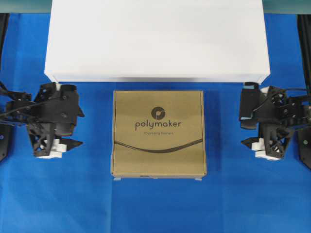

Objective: Place the cardboard box on the stand after clamping it between your arms.
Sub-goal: 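Press both grippers against opposite sides of the polymaker box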

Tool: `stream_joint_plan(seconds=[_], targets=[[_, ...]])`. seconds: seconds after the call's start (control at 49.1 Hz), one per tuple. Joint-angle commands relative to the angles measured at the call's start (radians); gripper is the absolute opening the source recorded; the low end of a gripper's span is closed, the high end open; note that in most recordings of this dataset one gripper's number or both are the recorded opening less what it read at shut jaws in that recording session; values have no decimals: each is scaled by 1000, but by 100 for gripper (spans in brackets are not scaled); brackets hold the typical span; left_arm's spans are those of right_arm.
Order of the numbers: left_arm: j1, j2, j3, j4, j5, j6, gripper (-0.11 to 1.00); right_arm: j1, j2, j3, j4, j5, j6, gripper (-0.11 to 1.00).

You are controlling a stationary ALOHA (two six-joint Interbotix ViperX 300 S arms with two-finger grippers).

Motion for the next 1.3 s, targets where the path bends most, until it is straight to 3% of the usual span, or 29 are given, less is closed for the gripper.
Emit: stream_joint_plan(seconds=[0.0,0.285,0.591,0.916,1.283], targets=[[9,51,-20,2,-46,-2,86,-3,37,-20,-3,-44,5,98],[17,193,-49,2,-114,-6,86,-3,218,-80,-3,-137,-6,98],[38,299,-89,3,-173,-5,86,-3,354,-144,-3,-206,-60,98],[38,382,-156,3,-196,8,86,-3,426,-179,-3,-318,-61,98],[38,402,-179,2,-202,11,85,-3,446,-201,-3,-345,-60,98]])
